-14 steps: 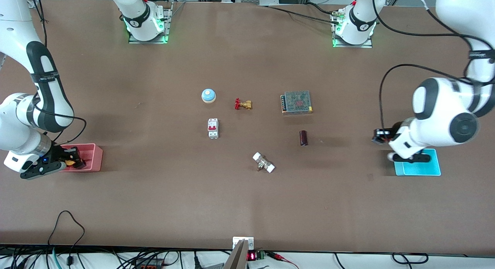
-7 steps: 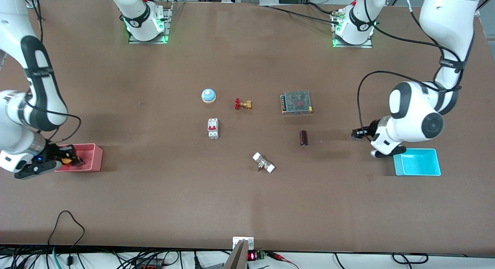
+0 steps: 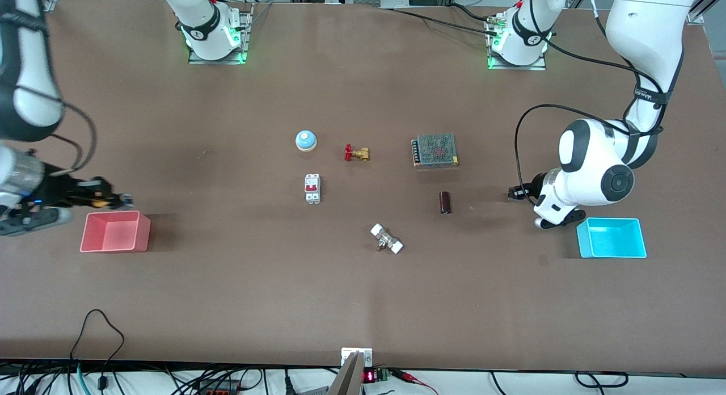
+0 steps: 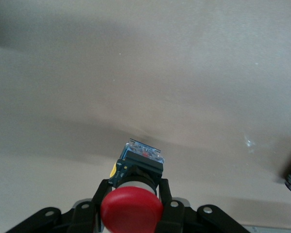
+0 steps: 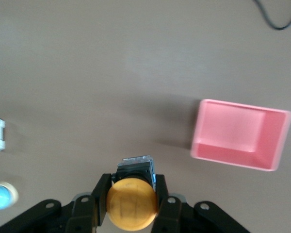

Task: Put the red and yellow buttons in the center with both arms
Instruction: 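Lift the red button with the left gripper while the right gripper lifts yellow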

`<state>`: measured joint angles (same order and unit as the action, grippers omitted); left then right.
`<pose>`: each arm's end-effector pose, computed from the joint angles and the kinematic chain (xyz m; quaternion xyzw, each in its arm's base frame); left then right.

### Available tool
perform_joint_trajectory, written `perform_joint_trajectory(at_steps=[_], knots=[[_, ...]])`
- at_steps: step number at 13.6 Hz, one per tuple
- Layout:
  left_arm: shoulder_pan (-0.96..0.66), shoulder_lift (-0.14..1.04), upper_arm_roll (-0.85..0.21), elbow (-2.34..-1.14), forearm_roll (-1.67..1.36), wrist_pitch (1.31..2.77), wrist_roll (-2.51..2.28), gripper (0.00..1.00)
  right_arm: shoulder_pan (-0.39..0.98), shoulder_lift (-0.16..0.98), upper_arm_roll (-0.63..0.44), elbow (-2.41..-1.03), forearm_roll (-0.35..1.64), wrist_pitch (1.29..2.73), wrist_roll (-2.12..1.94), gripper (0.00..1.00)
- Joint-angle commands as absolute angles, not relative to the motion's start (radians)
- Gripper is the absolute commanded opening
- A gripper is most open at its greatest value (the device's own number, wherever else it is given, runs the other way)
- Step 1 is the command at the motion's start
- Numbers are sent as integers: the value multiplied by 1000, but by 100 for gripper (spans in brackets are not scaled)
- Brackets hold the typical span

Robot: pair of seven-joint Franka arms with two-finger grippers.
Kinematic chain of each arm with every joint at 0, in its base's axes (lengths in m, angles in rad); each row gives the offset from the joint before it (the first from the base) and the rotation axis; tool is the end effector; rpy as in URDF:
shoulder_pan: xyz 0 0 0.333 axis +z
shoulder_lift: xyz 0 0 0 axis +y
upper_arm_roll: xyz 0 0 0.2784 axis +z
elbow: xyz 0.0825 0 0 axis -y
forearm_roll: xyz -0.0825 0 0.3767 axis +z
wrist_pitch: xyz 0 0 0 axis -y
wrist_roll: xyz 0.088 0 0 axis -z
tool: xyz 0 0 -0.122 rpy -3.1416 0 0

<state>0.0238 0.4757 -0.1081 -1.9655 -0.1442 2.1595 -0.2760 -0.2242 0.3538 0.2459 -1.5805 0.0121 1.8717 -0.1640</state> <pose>0.5555 -0.0560 0.1685 0.9764 0.1445 -0.1514 0.0527 0.6350 0.0009 0.3876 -0.9949 -0.0845 0.0226 0.0498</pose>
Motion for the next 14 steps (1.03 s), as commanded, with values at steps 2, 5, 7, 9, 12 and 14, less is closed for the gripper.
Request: perform_joint_trajectory(at_steps=[2,5,7,9,12,14], knots=[[20,506,-106,-1970,-164,2184,-322,34,-103,364,295,-1685,-83,1994,142,25],[20,503,-104,-1960,-161,2184,-342,76,-29,365,295,-1814,-84,2153,273,25],[21,451,-97,-1950,-158,2181,-336,100,12,367,295,-1894,-104,2248,343,25],[21,410,-77,-1889,-153,2155,-333,100,47,370,296,-1972,-159,2337,441,25],[25,379,-32,-1790,-140,2138,-284,100,75,380,299,-2052,-190,2443,506,25],[40,376,-28,-1743,-103,2138,-223,100,75,393,299,-2059,-192,2468,506,25]])
